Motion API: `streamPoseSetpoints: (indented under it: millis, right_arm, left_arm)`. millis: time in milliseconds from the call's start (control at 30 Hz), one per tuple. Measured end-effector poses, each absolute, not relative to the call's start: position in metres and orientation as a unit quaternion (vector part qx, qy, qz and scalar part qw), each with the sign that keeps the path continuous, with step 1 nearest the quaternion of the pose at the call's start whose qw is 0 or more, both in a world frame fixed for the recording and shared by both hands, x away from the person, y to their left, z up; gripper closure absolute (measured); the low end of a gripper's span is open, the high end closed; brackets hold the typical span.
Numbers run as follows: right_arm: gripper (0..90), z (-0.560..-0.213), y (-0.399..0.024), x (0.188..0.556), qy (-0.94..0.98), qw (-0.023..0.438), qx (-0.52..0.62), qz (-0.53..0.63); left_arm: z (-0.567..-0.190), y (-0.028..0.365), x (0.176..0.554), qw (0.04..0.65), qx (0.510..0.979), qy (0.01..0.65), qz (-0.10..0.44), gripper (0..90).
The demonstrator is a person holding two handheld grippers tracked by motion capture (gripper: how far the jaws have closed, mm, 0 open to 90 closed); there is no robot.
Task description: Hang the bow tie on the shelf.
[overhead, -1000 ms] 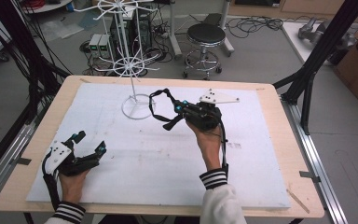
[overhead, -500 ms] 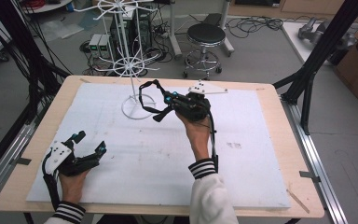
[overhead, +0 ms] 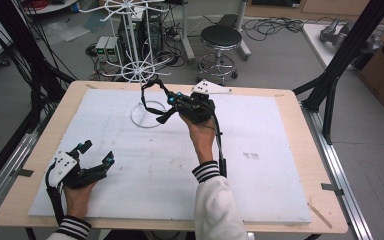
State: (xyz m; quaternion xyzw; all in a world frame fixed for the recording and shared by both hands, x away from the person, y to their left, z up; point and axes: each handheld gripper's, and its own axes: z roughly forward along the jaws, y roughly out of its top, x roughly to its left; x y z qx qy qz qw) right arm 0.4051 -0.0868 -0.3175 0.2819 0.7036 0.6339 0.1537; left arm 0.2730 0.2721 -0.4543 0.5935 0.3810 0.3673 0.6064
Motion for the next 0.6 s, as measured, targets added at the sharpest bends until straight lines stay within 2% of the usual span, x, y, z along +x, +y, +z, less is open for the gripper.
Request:
streamPoseSetpoints:
  millis: [600]
  right_arm:
    - [87.8,-0.315,-0.068,0.425,0.710,0.168,0.287,0.621]
  left_arm:
    - [-0.454,0.272,0.273,0.607,0.594,0.381,0.366,12.5]
